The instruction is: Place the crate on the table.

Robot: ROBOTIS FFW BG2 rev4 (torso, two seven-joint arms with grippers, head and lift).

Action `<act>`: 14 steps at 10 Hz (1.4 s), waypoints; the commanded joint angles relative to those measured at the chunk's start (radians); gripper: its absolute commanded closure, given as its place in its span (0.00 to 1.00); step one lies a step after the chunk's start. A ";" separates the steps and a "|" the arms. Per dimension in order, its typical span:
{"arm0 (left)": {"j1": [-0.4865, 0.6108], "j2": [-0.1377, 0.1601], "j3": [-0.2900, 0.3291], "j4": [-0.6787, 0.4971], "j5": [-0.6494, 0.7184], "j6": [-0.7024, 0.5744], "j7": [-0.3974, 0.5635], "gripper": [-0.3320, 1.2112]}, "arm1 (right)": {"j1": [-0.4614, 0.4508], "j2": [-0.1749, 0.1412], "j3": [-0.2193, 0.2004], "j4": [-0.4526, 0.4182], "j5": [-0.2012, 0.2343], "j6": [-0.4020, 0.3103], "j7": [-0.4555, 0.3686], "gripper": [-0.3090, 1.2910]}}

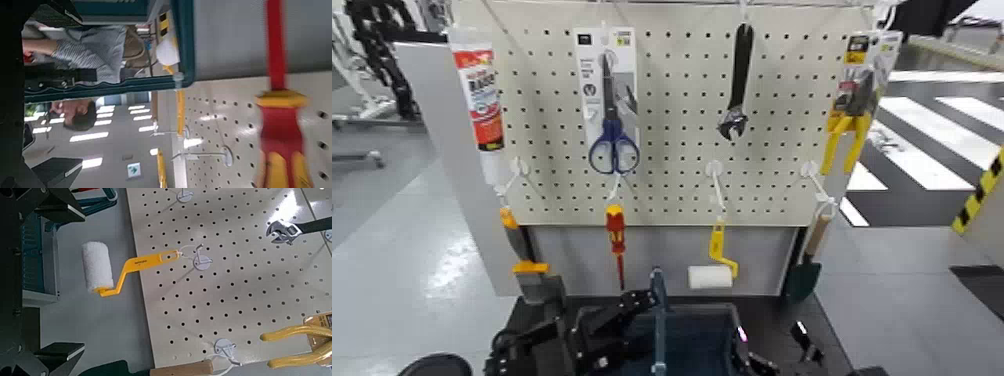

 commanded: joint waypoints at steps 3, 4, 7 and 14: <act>0.172 -0.010 0.142 -0.281 -0.431 -0.201 0.015 0.29 | 0.002 0.000 -0.004 -0.005 0.004 0.002 0.001 0.28; 0.204 -0.016 0.139 -0.327 -0.527 -0.295 0.013 0.29 | 0.003 0.000 -0.004 -0.007 0.005 0.002 0.001 0.28; 0.319 -0.037 0.102 -0.408 -0.789 -0.612 0.029 0.29 | 0.006 0.002 -0.011 -0.012 0.010 0.002 0.003 0.28; 0.548 -0.183 0.156 -0.462 -1.315 -1.065 0.164 0.29 | 0.011 0.003 -0.015 -0.015 0.012 0.002 0.007 0.28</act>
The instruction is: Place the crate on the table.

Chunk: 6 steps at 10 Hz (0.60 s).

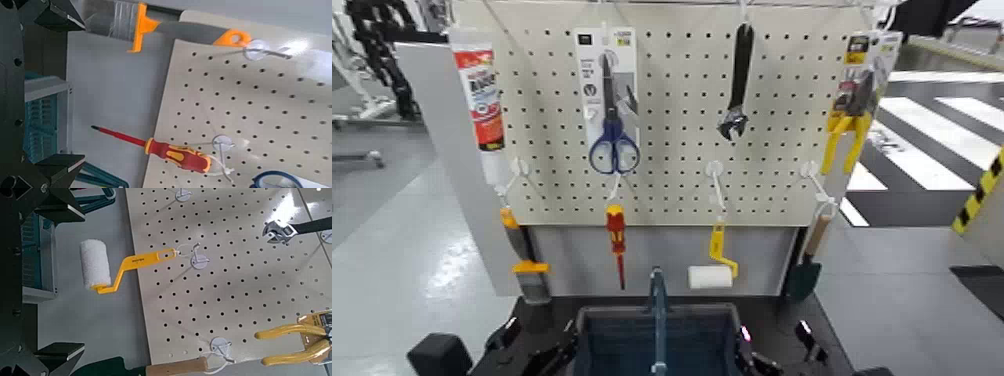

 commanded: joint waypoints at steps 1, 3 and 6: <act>0.058 -0.034 -0.004 -0.033 -0.119 -0.099 0.045 0.29 | 0.001 0.001 -0.002 -0.001 0.000 0.000 0.001 0.28; 0.079 -0.028 -0.035 -0.041 -0.150 -0.156 0.103 0.29 | 0.001 -0.001 -0.002 -0.003 0.000 0.002 0.003 0.28; 0.111 -0.018 -0.047 -0.061 -0.190 -0.198 0.188 0.29 | 0.001 -0.001 -0.005 -0.003 0.002 0.005 0.004 0.28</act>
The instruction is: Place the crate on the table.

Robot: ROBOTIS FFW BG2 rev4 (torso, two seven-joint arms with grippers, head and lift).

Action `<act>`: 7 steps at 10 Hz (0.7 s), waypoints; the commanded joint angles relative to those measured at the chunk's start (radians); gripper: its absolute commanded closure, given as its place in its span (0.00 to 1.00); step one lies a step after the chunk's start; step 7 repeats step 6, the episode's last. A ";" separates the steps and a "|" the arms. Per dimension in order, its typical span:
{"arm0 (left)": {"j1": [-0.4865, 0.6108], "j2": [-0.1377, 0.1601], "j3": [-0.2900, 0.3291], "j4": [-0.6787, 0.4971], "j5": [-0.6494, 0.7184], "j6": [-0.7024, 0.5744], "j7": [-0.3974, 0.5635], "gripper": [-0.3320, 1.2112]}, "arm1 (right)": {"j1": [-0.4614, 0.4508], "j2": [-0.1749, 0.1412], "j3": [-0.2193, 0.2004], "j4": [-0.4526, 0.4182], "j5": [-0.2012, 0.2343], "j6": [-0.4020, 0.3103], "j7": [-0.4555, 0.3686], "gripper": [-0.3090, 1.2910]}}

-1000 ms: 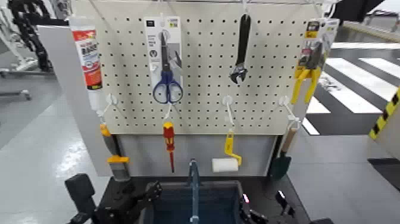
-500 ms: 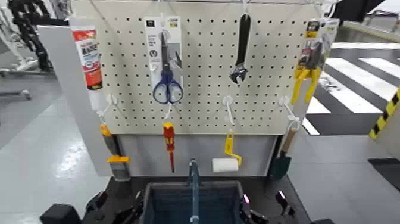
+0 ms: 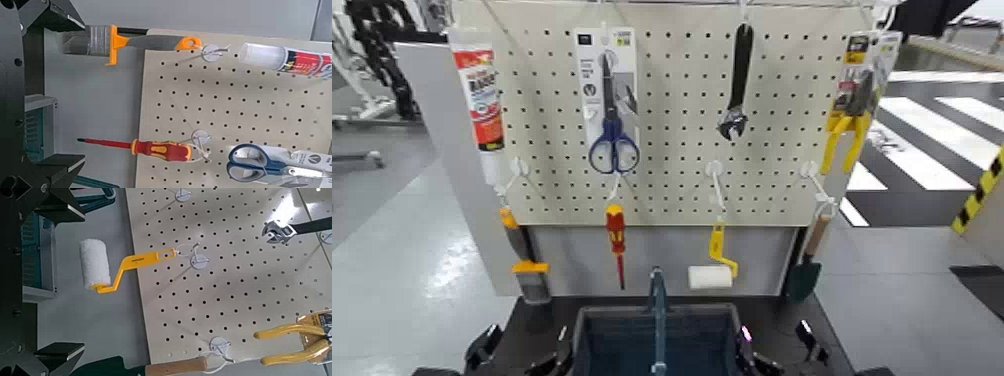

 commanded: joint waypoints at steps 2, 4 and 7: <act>0.022 0.018 -0.023 -0.006 -0.013 -0.036 0.080 0.29 | 0.000 0.000 0.000 0.000 0.000 0.006 0.002 0.28; 0.019 0.018 -0.023 0.001 -0.012 -0.036 0.080 0.29 | -0.002 -0.002 0.000 0.002 0.000 0.009 0.002 0.28; 0.018 0.020 -0.025 0.005 -0.010 -0.036 0.080 0.29 | -0.003 -0.002 0.000 0.002 0.000 0.013 0.003 0.28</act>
